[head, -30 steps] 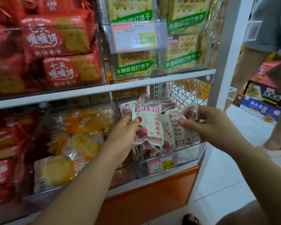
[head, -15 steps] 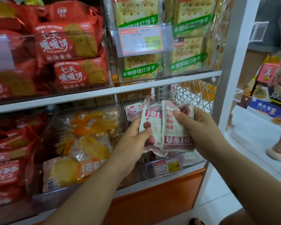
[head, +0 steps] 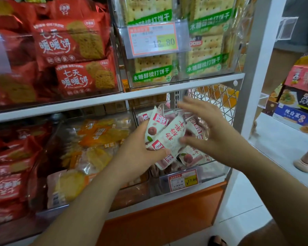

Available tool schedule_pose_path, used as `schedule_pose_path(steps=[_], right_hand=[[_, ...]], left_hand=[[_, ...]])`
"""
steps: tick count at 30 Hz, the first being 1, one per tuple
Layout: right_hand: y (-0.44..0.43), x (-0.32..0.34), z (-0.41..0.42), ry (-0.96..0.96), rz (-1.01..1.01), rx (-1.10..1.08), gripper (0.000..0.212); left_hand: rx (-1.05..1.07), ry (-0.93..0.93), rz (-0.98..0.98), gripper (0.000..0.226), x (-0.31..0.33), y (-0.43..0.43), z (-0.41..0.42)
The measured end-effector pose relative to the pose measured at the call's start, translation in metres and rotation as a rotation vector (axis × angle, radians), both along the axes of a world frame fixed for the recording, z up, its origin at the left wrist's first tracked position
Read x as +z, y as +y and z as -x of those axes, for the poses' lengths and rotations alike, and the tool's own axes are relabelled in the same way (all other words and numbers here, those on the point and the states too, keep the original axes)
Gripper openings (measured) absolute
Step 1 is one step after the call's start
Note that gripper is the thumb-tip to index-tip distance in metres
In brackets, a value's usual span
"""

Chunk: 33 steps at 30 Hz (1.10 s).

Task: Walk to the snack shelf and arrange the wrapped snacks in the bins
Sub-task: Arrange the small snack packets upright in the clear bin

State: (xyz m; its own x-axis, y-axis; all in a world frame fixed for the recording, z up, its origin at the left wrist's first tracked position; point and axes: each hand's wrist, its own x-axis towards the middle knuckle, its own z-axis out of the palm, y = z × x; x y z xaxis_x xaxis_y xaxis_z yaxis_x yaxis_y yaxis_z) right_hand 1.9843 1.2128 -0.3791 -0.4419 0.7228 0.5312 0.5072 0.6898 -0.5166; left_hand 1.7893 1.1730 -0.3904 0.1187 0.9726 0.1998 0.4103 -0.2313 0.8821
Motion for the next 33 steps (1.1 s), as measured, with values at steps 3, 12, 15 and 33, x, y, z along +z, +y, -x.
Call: schedule_pose_path(steps=[3, 12, 15, 33], right_hand=[[0.005, -0.011, 0.004, -0.246, -0.158, 0.060, 0.062], [0.003, -0.014, 0.009, -0.191, 0.168, -0.024, 0.041], [0.004, -0.014, 0.005, -0.058, 0.314, 0.001, 0.024], [0.018, -0.016, -0.055, 0.200, 0.372, -0.293, 0.022]], left_hand=[[-0.059, 0.027, 0.053, 0.058, 0.000, -0.001, 0.003], [0.053, -0.205, 0.024, 0.033, -0.002, 0.005, 0.001], [0.022, -0.303, 0.043, 0.034, -0.002, 0.006, -0.001], [0.018, -0.042, -0.052, 0.046, -0.015, 0.049, -0.082]])
